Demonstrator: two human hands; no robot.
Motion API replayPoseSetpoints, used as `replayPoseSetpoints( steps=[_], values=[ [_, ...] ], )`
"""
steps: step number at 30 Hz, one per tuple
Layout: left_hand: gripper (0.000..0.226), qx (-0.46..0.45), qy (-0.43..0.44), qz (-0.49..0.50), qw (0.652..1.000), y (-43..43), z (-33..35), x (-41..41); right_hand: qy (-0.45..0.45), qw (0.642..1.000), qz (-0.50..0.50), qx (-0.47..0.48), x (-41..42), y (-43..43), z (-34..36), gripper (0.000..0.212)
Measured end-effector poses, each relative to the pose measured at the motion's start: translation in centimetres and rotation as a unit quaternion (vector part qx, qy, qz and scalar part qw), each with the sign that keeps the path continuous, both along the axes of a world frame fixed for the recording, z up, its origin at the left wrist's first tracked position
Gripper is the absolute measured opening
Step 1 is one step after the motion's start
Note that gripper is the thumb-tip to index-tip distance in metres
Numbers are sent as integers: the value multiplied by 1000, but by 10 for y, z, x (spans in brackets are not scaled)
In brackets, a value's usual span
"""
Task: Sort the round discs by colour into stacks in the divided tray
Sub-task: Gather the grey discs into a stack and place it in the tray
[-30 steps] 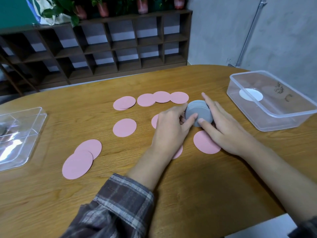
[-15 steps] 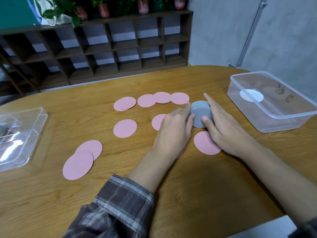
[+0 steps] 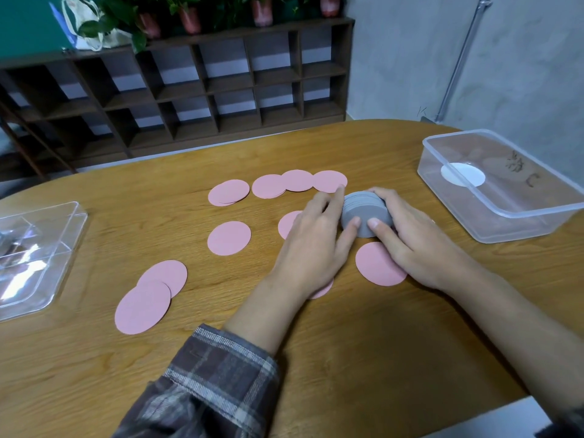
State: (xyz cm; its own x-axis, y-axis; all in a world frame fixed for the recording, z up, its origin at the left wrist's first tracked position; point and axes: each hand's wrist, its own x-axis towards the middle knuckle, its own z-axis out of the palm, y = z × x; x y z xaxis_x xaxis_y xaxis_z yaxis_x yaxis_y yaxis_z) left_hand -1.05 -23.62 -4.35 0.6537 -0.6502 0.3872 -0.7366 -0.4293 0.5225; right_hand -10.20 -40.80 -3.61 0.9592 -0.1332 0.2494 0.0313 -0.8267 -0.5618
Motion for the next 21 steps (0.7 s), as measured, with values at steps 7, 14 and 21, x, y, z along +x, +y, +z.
replayPoseSetpoints(
  steps=[7, 14, 21],
  values=[
    [58, 59, -56, 10, 997, -3, 3, -4, 8, 999, -23, -31, 0, -1, -2, 49],
    [30, -75, -9, -16, 997, 19, 7, 3, -40, 999, -3, 19, -9, -1, 0, 33],
    [24, -119, -25, -14, 992, 58, 19, -9, -124, 992, 1, 34, -17, 29, 7, 33]
  ],
)
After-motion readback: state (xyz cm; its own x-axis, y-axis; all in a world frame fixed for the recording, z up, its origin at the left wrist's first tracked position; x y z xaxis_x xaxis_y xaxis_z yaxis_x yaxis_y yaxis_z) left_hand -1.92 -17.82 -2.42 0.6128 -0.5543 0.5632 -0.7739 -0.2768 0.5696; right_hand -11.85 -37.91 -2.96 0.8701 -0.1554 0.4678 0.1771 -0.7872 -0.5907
